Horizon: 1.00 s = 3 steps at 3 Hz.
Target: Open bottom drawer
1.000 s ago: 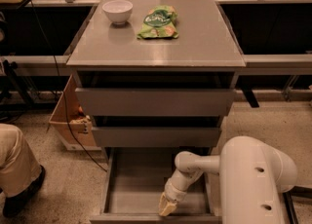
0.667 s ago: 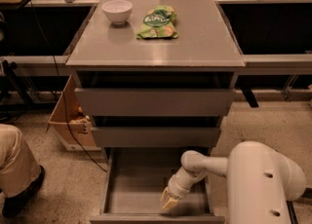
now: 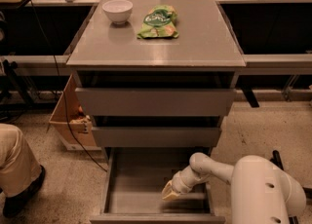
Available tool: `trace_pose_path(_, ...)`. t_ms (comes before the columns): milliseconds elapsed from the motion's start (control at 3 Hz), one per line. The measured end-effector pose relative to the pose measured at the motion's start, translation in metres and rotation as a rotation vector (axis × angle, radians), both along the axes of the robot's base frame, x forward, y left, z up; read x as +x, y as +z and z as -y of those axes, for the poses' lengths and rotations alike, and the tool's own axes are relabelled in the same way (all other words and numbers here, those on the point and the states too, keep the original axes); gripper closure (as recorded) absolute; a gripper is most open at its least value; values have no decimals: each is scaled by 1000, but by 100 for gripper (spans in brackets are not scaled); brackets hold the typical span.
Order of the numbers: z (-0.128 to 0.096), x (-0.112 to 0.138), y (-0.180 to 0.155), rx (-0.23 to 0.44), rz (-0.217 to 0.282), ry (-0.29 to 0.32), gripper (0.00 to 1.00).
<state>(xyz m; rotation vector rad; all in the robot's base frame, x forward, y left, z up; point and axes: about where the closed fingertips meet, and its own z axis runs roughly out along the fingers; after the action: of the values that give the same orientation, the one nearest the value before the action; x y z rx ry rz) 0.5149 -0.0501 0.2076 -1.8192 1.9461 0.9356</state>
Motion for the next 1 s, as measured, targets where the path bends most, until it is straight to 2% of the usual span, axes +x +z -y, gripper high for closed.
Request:
trace_pose_path(333,3,6,-22,5,-16,-36,100)
trace_pose_path(667,8,-3,-43,2,-46,-49,100)
trace_pose_path(1000,13,-19,-57,16,-104,-60,100)
